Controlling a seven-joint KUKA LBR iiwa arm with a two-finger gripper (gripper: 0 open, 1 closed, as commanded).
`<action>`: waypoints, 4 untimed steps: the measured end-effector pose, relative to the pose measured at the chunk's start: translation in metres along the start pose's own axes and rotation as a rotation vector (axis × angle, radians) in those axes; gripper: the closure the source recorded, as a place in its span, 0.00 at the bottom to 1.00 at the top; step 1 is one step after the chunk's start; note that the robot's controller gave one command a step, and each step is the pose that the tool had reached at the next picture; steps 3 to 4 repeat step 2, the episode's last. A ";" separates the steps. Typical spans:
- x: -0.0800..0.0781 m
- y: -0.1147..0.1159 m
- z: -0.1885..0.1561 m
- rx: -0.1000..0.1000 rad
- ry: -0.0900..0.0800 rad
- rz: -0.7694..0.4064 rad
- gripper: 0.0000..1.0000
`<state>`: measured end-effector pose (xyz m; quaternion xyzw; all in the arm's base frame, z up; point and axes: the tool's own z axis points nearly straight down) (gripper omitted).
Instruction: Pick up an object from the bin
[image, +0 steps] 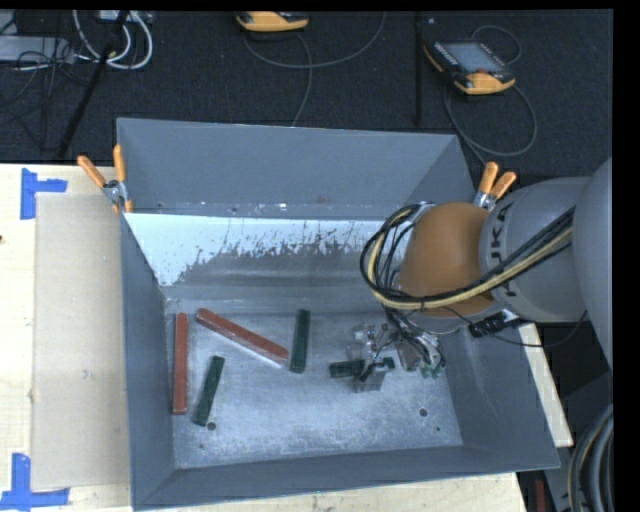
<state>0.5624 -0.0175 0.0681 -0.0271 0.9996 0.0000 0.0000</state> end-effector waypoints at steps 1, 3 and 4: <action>-0.002 0.000 -0.061 0.001 -0.006 -0.005 1.00; -0.003 0.001 -0.073 0.000 -0.003 -0.009 1.00; -0.003 0.001 -0.073 0.000 -0.003 -0.009 1.00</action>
Offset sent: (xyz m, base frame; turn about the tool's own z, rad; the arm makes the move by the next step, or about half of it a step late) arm 0.0002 0.0000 0.0580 0.0000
